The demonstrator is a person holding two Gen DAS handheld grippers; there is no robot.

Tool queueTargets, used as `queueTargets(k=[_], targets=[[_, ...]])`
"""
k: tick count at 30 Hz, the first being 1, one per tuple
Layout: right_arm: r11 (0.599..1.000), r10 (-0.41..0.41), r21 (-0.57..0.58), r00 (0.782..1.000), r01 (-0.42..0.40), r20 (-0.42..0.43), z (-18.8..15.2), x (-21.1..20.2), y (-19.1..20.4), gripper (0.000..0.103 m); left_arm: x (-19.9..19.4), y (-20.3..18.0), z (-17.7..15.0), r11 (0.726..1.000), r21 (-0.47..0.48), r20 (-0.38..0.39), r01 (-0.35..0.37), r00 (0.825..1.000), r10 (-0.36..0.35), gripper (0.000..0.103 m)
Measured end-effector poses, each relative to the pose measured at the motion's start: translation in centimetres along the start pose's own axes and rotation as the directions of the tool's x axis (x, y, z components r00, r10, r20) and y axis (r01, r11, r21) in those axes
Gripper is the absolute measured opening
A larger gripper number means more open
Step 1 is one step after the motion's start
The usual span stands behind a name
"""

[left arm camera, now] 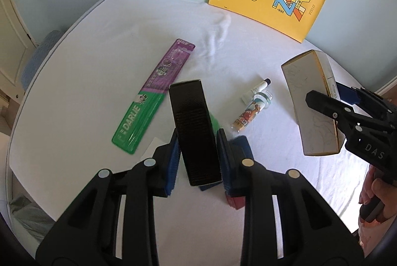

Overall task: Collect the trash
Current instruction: 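Carry both boxes over the teal wastebasket and open both grippers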

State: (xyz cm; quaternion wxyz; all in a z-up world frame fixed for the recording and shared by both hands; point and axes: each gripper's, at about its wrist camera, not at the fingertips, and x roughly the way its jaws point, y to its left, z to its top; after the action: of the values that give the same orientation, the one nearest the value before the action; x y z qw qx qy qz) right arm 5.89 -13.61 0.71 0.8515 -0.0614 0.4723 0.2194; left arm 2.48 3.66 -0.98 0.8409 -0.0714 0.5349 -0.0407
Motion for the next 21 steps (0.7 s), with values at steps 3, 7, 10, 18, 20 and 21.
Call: queueTargets(k=[3,7,10,18,20,21], targets=[[0.997,0.046,-0.054,0.999,-0.046,-0.005,-0.2,-0.1,2.2,0.051,-1.6,1.5,-2.0,0.999,-0.043,0.011,-0.032,0.999,0.033,0.027],[0.983,0.117,-0.138,0.993,-0.119,-0.025,-0.7,-0.1,5.9,0.051,-3.4,3.8,-5.2,0.990,-0.118,0.016,-0.079,0.997,0.081,0.027],[0.960,0.174,-0.210,0.983,-0.183,-0.058,-0.9,0.2,8.9,0.051,-4.8,5.8,-7.9,0.974,-0.192,0.009,-0.121,0.992,0.125,0.027],[0.884,0.248,-0.377,0.961,-0.277,-0.123,-2.4,0.2,18.8,0.051,-7.4,13.2,-14.3,0.923,-0.351,0.005,-0.157,0.985,0.170,0.027],[0.864,0.263,-0.404,0.954,-0.299,-0.142,-2.6,0.6,21.2,0.051,-7.9,15.4,-15.6,0.910,-0.379,-0.008,-0.167,0.984,0.178,0.027],[0.855,0.274,-0.415,0.950,-0.312,-0.151,-2.7,0.8,22.5,0.051,-8.1,16.5,-16.4,0.902,-0.396,-0.014,-0.172,0.983,0.182,0.027]])
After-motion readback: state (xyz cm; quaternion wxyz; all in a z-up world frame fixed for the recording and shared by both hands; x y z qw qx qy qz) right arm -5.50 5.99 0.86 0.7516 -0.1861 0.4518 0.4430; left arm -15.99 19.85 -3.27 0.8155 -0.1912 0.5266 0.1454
